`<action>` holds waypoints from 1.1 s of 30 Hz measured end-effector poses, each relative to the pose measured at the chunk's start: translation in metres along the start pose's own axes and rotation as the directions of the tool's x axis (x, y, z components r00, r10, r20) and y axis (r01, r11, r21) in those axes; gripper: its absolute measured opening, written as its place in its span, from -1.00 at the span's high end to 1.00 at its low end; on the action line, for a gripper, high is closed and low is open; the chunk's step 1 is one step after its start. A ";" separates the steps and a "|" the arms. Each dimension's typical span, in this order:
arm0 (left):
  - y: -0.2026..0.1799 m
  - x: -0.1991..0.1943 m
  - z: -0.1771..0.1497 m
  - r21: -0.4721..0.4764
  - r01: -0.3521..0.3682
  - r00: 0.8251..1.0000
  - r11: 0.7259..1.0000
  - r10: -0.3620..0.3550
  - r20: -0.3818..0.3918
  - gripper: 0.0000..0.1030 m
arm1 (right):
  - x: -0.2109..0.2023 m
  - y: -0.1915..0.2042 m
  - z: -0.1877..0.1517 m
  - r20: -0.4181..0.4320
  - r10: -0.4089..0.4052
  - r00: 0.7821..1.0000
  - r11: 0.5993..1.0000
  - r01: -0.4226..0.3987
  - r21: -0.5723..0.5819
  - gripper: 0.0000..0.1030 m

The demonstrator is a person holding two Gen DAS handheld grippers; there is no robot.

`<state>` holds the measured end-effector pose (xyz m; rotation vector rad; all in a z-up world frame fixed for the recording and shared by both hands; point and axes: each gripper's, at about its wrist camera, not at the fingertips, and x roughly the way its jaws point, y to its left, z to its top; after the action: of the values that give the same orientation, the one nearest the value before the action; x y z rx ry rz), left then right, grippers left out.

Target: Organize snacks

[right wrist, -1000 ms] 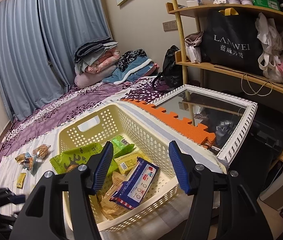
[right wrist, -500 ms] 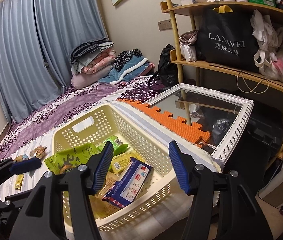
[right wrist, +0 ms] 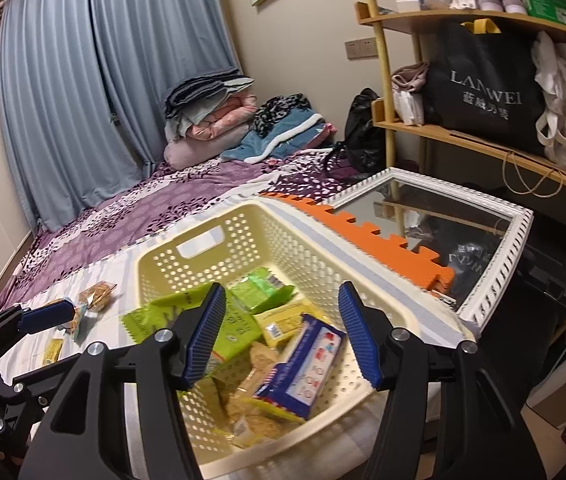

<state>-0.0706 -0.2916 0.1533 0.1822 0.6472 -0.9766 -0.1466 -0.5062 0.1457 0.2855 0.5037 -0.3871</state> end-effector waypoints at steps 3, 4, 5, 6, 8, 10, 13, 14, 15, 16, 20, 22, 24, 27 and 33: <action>0.012 -0.005 -0.004 -0.030 -0.022 1.000 0.999 0.022 -0.001 -0.85 | 0.000 0.011 0.001 0.000 0.017 1.000 1.000 -0.017 -0.017 -0.25; 0.017 -0.007 -0.005 -0.041 -0.030 1.000 0.999 0.030 -0.002 -0.85 | 0.001 0.015 0.001 -0.002 0.022 1.000 0.999 -0.022 -0.024 -0.25; 0.023 -0.010 -0.007 -0.054 -0.040 0.999 0.998 0.040 -0.001 -0.85 | 0.001 0.019 0.001 -0.003 0.028 1.000 0.999 -0.028 -0.031 -0.25; 0.028 -0.012 -0.009 -0.064 -0.049 0.999 0.997 0.049 0.000 -0.85 | 0.002 0.024 0.001 -0.005 0.038 0.999 0.999 -0.038 -0.038 -0.25; 0.039 -0.017 -0.013 -0.085 -0.073 0.997 0.994 0.074 0.002 -0.85 | 0.002 0.035 0.001 -0.007 0.054 0.999 0.997 -0.054 -0.057 -0.25; 0.052 -0.023 -0.017 -0.107 -0.101 0.995 0.989 0.102 0.002 -0.85 | 0.002 0.043 0.002 -0.009 0.068 0.998 0.995 -0.068 -0.073 -0.25; 0.070 -0.032 -0.025 -0.137 -0.153 0.988 0.979 0.154 -0.003 -0.85 | 0.002 0.060 0.003 -0.010 0.092 0.996 0.991 -0.093 -0.097 -0.25; 0.077 -0.035 -0.028 -0.148 -0.169 0.985 0.974 0.170 -0.006 -0.85 | 0.003 0.064 0.003 -0.011 0.100 0.995 0.989 -0.100 -0.105 -0.25; 0.082 -0.037 -0.031 -0.159 -0.181 0.983 0.971 0.182 -0.008 -0.85 | 0.003 0.070 0.003 -0.013 0.109 0.994 0.988 -0.110 -0.113 -0.25; 0.089 -0.040 -0.033 -0.171 -0.195 0.981 0.966 0.196 -0.012 -0.85 | 0.003 0.075 0.002 -0.015 0.117 0.993 0.986 -0.118 -0.120 -0.25; 0.113 -0.052 -0.046 -0.213 -0.240 0.970 0.947 0.241 -0.021 -0.85 | 0.006 0.097 0.000 -0.031 0.151 0.988 0.977 -0.154 -0.148 -0.26; 0.124 -0.059 -0.053 -0.232 -0.266 0.963 0.936 0.268 -0.026 -0.85 | 0.007 0.110 -0.003 -0.044 0.174 0.984 0.970 -0.179 -0.167 -0.26; 0.136 -0.065 -0.059 -0.253 -0.290 0.956 0.923 0.291 -0.035 -0.85 | 0.008 0.121 -0.006 -0.054 0.191 0.980 0.962 -0.198 -0.188 -0.27; 0.155 -0.074 -0.070 -0.285 -0.323 0.945 0.902 0.323 -0.048 -0.85 | 0.011 0.141 -0.011 -0.075 0.220 0.973 0.948 -0.231 -0.218 -0.27; 0.190 -0.084 -0.100 -0.351 -0.385 0.922 0.854 0.374 -0.101 -0.85 | 0.021 0.172 -0.025 -0.134 0.262 0.956 0.922 -0.289 -0.259 -0.27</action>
<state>0.0087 -0.0828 0.0958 -0.0086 0.7733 -0.4593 -0.0669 -0.3502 0.1431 0.1019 0.5969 -0.0247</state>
